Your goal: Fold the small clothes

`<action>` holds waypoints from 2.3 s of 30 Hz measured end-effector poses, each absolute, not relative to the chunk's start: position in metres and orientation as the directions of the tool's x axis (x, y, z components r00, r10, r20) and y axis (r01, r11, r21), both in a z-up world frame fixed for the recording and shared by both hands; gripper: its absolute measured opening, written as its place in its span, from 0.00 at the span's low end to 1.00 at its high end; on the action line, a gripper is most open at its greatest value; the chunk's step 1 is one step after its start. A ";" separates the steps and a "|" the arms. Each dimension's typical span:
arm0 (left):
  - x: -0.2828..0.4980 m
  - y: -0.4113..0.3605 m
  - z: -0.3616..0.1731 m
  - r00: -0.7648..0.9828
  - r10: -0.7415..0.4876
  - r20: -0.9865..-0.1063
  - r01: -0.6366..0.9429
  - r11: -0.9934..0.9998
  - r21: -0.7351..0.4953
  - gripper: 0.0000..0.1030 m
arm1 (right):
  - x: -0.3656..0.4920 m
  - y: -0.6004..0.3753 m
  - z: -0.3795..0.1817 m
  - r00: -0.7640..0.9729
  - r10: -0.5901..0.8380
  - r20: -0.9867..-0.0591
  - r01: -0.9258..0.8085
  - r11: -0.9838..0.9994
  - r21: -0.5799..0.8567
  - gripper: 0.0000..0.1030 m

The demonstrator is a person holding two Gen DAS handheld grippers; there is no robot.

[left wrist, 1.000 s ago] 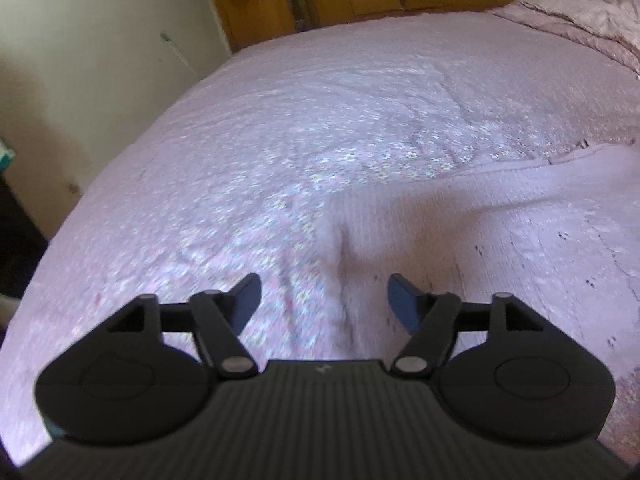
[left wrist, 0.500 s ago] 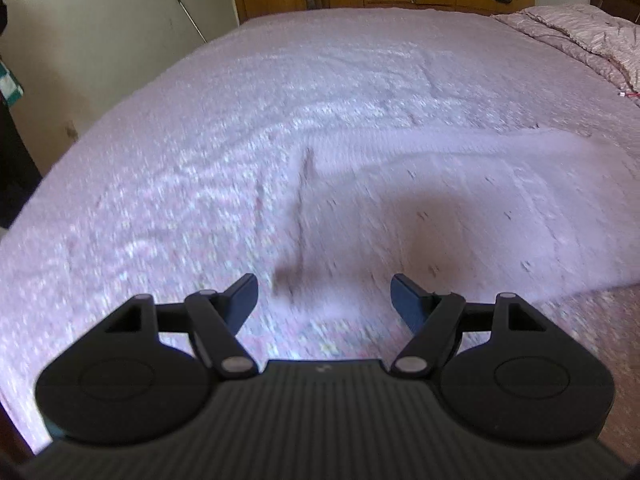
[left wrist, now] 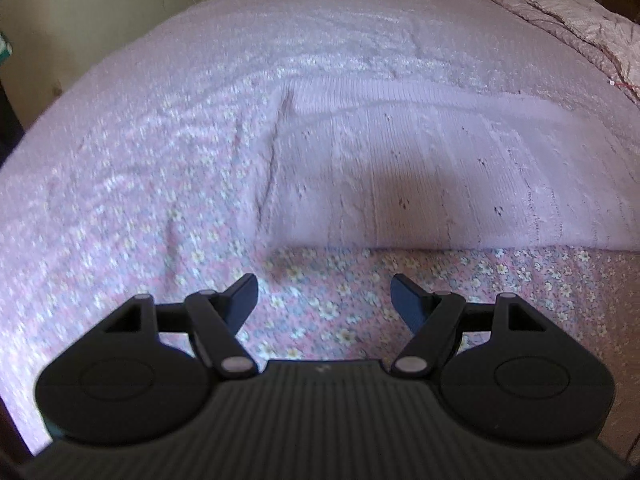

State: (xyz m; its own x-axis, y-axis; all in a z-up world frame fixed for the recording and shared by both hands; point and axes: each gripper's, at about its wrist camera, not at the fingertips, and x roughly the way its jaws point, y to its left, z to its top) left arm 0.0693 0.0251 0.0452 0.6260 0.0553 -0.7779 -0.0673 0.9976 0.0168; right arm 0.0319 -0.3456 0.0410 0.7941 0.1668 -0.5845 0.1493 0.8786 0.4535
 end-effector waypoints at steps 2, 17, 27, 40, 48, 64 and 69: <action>0.071 0.024 0.043 0.618 0.049 -0.785 -0.082 0.997 -0.002 0.72 | 0.041 -0.344 0.037 0.785 0.176 -0.594 0.142 0.882 0.450 1.00; 0.075 0.033 0.036 0.591 0.046 -0.805 -0.109 0.994 -0.023 0.72 | 0.080 -0.347 0.017 0.804 0.350 -0.481 0.091 0.726 0.681 0.68; 0.075 0.032 0.031 0.586 0.045 -0.809 -0.096 0.995 -0.014 0.72 | 0.085 -0.364 0.004 0.783 0.396 -0.479 0.131 0.648 0.750 0.38; 0.074 0.033 0.031 0.579 0.025 -0.815 -0.048 0.999 -0.004 0.72 | 0.098 -0.357 0.009 0.795 0.371 -0.480 0.147 0.650 0.746 0.33; 0.070 0.045 0.038 0.579 0.027 -0.815 -0.049 0.999 -0.002 0.72 | 0.104 -0.342 0.043 0.833 0.395 -0.387 0.066 0.624 0.779 0.30; 0.079 0.084 0.071 0.637 0.087 -0.766 -0.068 0.996 0.057 0.72 | 0.135 -0.238 0.130 0.759 0.598 -0.259 -0.267 0.649 0.713 0.26; 0.080 0.097 0.075 0.648 0.099 -0.755 -0.082 0.995 0.060 0.72 | 0.140 -0.190 0.150 0.699 0.673 -0.240 -0.363 0.624 0.692 0.26</action>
